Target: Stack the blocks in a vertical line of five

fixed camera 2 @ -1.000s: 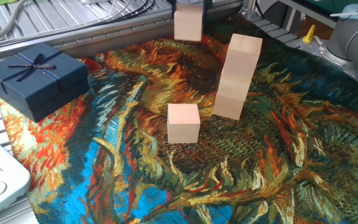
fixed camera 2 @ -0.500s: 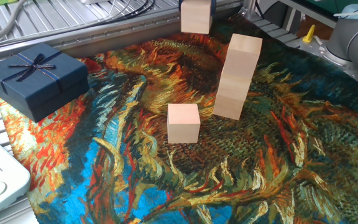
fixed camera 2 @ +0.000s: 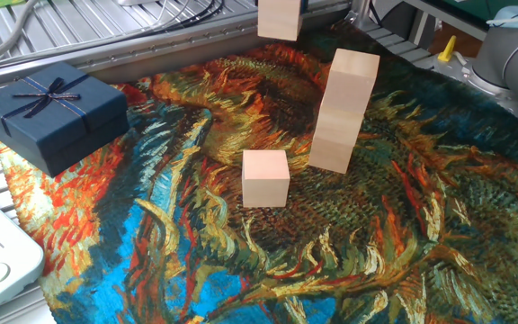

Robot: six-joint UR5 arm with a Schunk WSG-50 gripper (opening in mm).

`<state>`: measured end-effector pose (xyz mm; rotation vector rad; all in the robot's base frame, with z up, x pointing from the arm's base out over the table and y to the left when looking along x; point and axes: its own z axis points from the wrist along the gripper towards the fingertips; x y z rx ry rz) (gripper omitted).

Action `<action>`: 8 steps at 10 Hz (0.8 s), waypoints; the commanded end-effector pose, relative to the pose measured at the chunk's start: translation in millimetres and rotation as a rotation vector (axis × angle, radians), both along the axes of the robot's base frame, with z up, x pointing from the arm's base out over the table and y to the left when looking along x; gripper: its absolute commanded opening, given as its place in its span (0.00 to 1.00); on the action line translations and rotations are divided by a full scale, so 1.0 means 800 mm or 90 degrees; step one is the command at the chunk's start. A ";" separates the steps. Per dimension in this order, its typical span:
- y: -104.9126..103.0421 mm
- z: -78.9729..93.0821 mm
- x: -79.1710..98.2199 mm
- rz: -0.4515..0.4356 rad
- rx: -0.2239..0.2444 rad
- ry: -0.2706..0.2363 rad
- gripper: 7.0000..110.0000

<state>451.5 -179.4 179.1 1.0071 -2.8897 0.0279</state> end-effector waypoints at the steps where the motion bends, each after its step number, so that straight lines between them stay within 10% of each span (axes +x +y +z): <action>1: -0.006 0.003 -0.002 -0.015 -0.012 0.003 0.00; 8: 0.019 0.002 0.008 -0.105 0.032 -0.017 0.00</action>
